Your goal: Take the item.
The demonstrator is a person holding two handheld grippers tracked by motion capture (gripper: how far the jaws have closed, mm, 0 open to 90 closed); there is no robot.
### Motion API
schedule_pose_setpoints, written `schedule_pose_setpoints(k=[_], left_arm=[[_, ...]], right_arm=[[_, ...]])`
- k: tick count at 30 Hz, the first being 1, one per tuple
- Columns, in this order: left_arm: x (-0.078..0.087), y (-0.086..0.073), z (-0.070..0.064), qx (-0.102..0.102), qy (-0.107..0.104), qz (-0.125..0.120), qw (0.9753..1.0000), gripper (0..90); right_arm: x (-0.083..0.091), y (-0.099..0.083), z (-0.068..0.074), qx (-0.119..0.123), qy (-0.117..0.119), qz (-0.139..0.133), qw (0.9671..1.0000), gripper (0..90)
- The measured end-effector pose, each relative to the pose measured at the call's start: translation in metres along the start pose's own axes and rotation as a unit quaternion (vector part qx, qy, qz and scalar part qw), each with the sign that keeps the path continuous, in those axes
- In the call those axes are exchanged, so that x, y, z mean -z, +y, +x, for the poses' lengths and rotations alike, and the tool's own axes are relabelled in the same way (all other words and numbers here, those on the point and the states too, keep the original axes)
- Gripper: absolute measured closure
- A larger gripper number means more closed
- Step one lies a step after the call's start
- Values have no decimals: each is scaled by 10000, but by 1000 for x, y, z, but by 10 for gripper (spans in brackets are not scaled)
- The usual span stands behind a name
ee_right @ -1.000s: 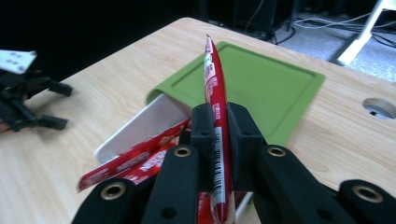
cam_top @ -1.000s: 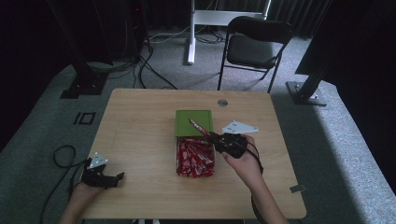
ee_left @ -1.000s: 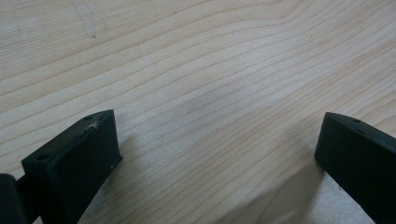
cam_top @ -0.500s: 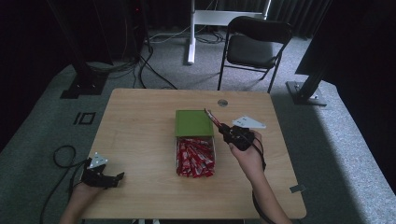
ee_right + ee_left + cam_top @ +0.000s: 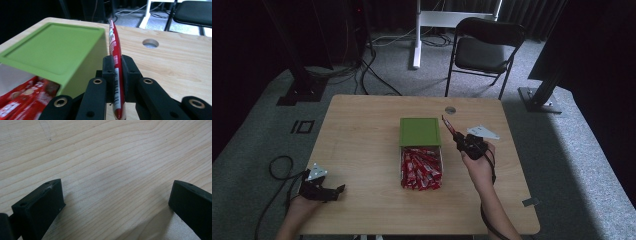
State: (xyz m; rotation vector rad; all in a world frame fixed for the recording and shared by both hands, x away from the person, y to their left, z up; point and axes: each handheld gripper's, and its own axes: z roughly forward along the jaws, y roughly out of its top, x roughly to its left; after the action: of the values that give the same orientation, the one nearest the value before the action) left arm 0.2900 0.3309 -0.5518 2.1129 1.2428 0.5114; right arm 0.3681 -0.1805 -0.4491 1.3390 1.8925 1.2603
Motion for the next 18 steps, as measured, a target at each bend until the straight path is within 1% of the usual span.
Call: schedule_pose_setpoints(k=[1,6,9,11,15,16,18], left_arm=[[0,0,0,1,0,0,10000,7],[0,0,0,0,0,2,10000,7],[0,0,0,1,-1,-1,10000,6],[0,0,0,1,0,2,10000,7],[0,0,0,2,0,1,10000,7],[0,0,0,2,0,-1,10000,7],[0,0,0,2,0,-1,10000,6]], right_arm=[[-2,-2,-2,3,-38,22,10000,828],[-13,-15,-10,-242,-192,11,9995,828],[-20,-22,-13,-268,-263,82,9993,827],[-25,-27,-14,-229,-320,167,9991,827],[-34,-37,-16,-328,-354,252,9985,828],[-36,-39,-16,-317,-390,278,9984,828],[-40,-42,-17,-372,-358,322,9981,827]])
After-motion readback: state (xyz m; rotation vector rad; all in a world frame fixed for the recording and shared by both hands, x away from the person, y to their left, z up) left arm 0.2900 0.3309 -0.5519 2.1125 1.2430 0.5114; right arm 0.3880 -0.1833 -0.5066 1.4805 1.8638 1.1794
